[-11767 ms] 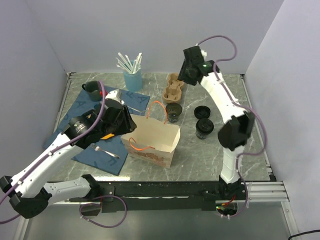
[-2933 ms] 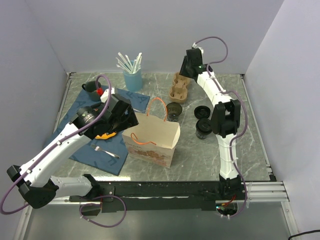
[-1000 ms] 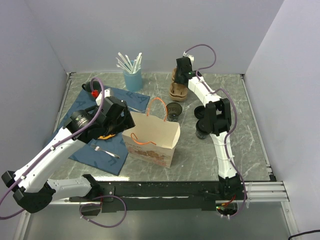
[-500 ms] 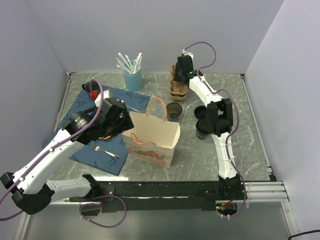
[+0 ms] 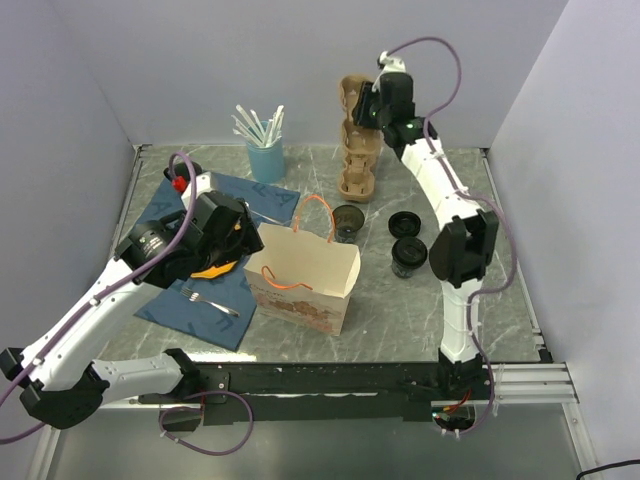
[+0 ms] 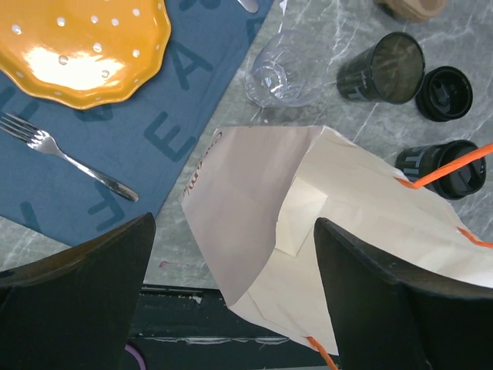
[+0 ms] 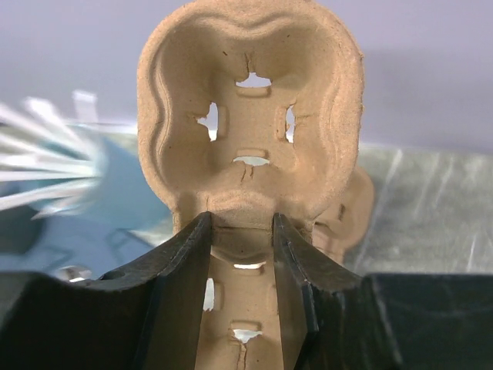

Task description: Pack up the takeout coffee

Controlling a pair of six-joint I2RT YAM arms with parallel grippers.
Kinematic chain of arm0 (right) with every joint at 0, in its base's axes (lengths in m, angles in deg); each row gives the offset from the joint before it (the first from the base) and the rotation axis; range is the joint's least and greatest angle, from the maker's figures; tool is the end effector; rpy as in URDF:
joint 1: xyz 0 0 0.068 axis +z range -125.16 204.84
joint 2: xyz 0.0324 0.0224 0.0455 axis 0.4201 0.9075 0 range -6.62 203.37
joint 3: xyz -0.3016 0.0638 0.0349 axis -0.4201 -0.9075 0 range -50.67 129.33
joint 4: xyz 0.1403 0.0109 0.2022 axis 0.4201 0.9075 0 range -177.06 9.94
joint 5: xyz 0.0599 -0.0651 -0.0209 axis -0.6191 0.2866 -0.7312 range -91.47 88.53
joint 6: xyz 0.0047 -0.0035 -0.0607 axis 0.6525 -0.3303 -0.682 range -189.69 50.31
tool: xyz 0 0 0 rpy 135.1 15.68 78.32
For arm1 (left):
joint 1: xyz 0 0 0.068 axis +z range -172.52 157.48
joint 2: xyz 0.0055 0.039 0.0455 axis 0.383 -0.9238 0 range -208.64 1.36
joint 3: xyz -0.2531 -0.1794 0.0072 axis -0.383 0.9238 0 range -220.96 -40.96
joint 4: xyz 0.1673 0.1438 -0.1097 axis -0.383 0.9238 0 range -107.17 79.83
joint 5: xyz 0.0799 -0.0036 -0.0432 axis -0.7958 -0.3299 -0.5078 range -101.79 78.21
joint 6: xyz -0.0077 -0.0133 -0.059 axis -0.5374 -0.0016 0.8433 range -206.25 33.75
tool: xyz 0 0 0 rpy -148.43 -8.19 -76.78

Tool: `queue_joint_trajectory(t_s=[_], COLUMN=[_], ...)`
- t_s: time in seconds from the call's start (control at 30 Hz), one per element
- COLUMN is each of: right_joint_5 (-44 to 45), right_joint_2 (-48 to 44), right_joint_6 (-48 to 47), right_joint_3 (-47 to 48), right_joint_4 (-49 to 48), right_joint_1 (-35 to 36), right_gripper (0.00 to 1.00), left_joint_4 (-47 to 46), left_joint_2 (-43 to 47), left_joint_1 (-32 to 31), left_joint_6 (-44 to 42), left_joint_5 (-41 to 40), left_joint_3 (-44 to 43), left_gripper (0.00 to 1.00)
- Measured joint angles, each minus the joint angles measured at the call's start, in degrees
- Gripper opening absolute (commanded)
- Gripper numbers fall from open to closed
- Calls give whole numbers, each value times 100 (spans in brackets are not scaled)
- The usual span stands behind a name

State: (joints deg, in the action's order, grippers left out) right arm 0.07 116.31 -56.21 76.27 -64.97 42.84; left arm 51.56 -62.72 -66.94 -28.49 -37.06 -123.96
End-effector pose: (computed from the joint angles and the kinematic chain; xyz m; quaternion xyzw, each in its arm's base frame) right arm 0.4970 0.1602 0.4061 -0.0241 0.8091 0.1488 0.5681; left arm 0.1273 -0.0975 0.4286 -0.1811 0.9014 -0.1319 0.3704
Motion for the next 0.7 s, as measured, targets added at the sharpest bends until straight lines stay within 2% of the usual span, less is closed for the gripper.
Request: queue_joint_trajectory(t_s=[0.23, 0.4, 0.7], right_joint_5=[-688, -1233, -2892], right_joint_2=[-1215, -2173, -3539], right_joint_6=[-142, -136, -136], right_joint_3=[-146, -654, -1794], right_joint_4=[214, 308, 378], right_joint_1=[28, 140, 822], right_gripper=[32, 32, 32], left_joint_4=[103, 74, -243], left_joint_2=[-105, -81, 238], left_joint_1=[243, 413, 837], left_joint_6=[-170, -380, -739], left_joint_5=[0, 181, 822], left_joint_3=[-317, -310, 90], left_gripper=[90, 90, 89])
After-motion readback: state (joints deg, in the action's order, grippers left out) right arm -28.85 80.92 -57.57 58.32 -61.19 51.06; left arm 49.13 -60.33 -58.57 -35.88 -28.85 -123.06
